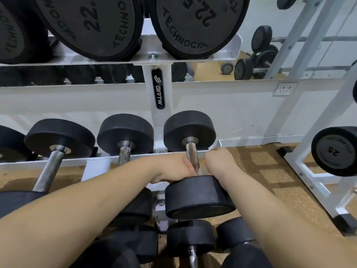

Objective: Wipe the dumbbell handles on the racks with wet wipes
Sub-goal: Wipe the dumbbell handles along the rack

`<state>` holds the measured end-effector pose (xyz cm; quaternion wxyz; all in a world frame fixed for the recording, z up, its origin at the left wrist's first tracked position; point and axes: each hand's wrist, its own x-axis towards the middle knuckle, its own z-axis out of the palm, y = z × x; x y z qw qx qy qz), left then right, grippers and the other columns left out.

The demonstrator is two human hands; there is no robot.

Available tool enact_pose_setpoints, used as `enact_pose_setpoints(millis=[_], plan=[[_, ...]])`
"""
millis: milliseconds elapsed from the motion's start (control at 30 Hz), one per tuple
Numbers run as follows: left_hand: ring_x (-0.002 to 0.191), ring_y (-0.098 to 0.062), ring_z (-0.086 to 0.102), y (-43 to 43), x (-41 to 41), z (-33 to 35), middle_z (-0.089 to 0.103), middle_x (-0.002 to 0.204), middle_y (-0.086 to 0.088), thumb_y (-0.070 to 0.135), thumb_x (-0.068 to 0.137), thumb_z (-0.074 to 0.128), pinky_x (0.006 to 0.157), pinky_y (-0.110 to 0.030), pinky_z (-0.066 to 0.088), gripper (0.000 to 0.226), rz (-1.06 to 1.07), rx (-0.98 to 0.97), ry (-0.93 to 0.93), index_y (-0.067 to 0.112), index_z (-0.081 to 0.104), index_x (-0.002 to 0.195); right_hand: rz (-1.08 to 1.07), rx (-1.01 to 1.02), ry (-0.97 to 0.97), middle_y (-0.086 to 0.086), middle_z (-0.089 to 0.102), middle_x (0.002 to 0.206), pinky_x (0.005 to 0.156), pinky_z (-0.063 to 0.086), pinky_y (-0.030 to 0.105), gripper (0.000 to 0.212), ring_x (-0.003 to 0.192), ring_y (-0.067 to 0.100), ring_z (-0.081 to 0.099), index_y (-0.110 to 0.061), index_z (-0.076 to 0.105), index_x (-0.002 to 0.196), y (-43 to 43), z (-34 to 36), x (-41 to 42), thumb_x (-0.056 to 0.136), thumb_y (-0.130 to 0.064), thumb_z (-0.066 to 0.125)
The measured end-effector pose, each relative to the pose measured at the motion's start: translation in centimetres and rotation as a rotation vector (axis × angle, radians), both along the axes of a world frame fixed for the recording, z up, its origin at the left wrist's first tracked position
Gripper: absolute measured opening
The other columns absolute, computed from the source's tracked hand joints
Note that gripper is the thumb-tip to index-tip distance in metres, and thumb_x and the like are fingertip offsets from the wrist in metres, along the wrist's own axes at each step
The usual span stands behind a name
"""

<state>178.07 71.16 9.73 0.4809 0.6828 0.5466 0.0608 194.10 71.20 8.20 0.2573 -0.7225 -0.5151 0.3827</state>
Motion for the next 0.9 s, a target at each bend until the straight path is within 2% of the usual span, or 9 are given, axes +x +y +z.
enact_pose_setpoints(millis=[133, 200, 267, 367, 500, 567, 667, 800, 900], plan=[[0.07, -0.018, 0.059, -0.2, -0.2, 2.1, 0.06, 0.077, -0.002, 0.03, 0.098, 0.065, 0.06, -0.02, 0.046, 0.028, 0.293, 0.311, -0.168, 0.004, 0.069, 0.088, -0.066, 0.028, 0.027, -0.002, 0.047, 0.074, 0.062, 0.044, 0.027, 0.03, 0.062, 0.012, 0.044, -0.022, 0.043, 0.071, -0.1, 0.0, -0.3, 0.098, -0.012, 0.046], [0.082, -0.017, 0.063, -0.8, 0.6, 2.9, 0.067, 0.094, -0.001, 0.034, 0.098, 0.065, 0.071, -0.021, 0.049, 0.021, 0.262, 0.406, -0.231, 0.017, 0.068, 0.085, -0.153, 0.085, 0.123, -0.001, 0.051, 0.077, 0.075, 0.053, 0.035, 0.027, 0.07, 0.019, 0.053, -0.023, 0.046, 0.074, -0.4, -0.1, -0.3, 0.098, -0.012, 0.046], [0.103, -0.016, 0.054, -1.4, 1.9, 2.5, 0.059, 0.109, 0.004, 0.033, 0.096, 0.066, 0.09, -0.028, 0.047, 0.013, 0.204, 0.556, -0.136, 0.026, 0.068, 0.086, -0.288, 0.139, 0.317, 0.0, 0.056, 0.08, 0.084, 0.058, 0.044, 0.024, 0.08, 0.025, 0.059, -0.023, 0.051, 0.078, -0.6, 0.3, -0.2, 0.1, -0.014, 0.047], [0.102, -0.021, 0.057, -2.6, 4.3, 1.8, 0.064, 0.1, 0.006, 0.029, 0.099, 0.059, 0.088, -0.039, 0.048, 0.009, 0.197, 0.652, -0.182, 0.025, 0.061, 0.092, -0.462, 0.224, 0.555, 0.001, 0.06, 0.063, 0.054, 0.052, 0.026, 0.023, 0.06, 0.018, 0.06, -0.014, 0.057, 0.077, -1.5, 0.3, 0.4, 0.098, -0.01, 0.047], [0.093, -0.019, 0.061, -5.5, 7.6, 2.8, 0.065, 0.096, 0.005, 0.035, 0.103, 0.054, 0.082, -0.044, 0.052, 0.011, 0.139, 0.717, -0.29, 0.025, 0.057, 0.102, -0.517, 0.264, 0.863, 0.004, 0.055, 0.066, 0.059, 0.047, 0.033, 0.02, 0.064, 0.02, 0.056, -0.016, 0.057, 0.074, -3.7, 0.4, 1.9, 0.093, -0.021, 0.052], [0.092, -0.018, 0.061, -7.3, 9.0, 3.2, 0.063, 0.096, 0.004, 0.033, 0.104, 0.052, 0.081, -0.045, 0.053, 0.011, 0.062, 0.721, -0.412, 0.024, 0.057, 0.104, -0.526, 0.339, 0.739, -0.001, 0.048, 0.062, 0.06, 0.041, 0.035, 0.024, 0.064, 0.02, 0.049, -0.022, 0.051, 0.064, -5.8, 1.0, 3.8, 0.087, -0.027, 0.054], [0.088, -0.015, 0.059, -10.1, 10.5, 1.6, 0.06, 0.092, 0.007, 0.031, 0.105, 0.051, 0.076, -0.043, 0.053, 0.009, -0.047, 0.683, -0.575, 0.024, 0.055, 0.101, -0.338, 0.353, 0.397, -0.003, 0.049, 0.061, 0.055, 0.039, 0.031, 0.034, 0.058, 0.018, 0.048, -0.022, 0.049, 0.066, -10.8, 2.0, 6.4, 0.099, -0.02, 0.047], [0.086, -0.015, 0.06, -12.8, 11.8, -3.5, 0.061, 0.09, 0.006, 0.032, 0.105, 0.051, 0.071, -0.04, 0.054, 0.008, -0.181, 0.513, -0.613, 0.026, 0.054, 0.101, -0.266, -0.08, 0.217, 0.0, 0.046, 0.051, 0.049, 0.025, 0.029, 0.045, 0.043, 0.019, 0.038, -0.025, 0.053, 0.055, -15.6, 0.1, 8.9, 0.099, -0.029, 0.043], [0.083, -0.013, 0.06, -13.4, 13.2, -8.8, 0.059, 0.088, 0.008, 0.03, 0.104, 0.053, 0.065, -0.031, 0.051, 0.005, -0.242, 0.354, -0.541, 0.03, 0.054, 0.099, -0.468, -0.305, 0.193, 0.0, 0.043, 0.052, 0.051, 0.022, 0.025, 0.024, 0.042, 0.015, 0.036, -0.022, 0.047, 0.067, -17.0, -4.9, 10.7, 0.091, -0.026, 0.045]])
